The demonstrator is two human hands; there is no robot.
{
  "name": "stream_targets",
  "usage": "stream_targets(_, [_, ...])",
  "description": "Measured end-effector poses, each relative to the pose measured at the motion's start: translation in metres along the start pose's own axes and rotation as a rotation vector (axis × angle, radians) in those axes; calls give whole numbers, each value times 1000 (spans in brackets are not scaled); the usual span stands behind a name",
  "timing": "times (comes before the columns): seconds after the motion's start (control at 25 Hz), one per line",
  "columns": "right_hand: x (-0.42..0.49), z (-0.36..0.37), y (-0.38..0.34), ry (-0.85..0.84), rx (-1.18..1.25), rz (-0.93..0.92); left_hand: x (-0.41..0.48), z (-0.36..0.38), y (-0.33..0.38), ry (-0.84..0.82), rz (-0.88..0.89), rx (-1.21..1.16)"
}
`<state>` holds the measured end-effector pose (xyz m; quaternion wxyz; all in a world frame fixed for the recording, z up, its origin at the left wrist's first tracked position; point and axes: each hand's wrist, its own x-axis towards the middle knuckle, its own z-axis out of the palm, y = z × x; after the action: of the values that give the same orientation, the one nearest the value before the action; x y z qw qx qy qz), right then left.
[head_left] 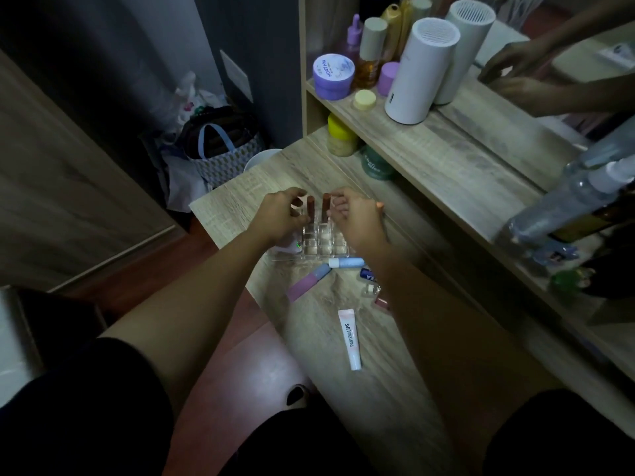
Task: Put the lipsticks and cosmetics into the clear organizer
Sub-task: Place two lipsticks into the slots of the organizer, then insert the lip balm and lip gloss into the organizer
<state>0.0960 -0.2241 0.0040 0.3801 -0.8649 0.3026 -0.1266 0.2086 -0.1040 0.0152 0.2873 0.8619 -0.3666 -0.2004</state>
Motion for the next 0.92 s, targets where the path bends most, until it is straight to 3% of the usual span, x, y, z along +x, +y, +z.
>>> stream_targets(0.12, [-16,-10,4,35,20,-24,-17,1,3,147,-70,-113])
stream_targets(0.24, [-46,-21,17,4,-5,-51,-54,17,6,306,-24,-187])
stream_targets(0.4, [-90,-37,49,-154,-95,2,-91,53,2,175,68,-79])
stream_targets(0.6, [-130,-50,75,-223,-276,55,-105,69,-12,111,142,168])
stream_targets(0.92, [-120,-41,76,-287,-513,52,-103,78,-18,-15,53,189])
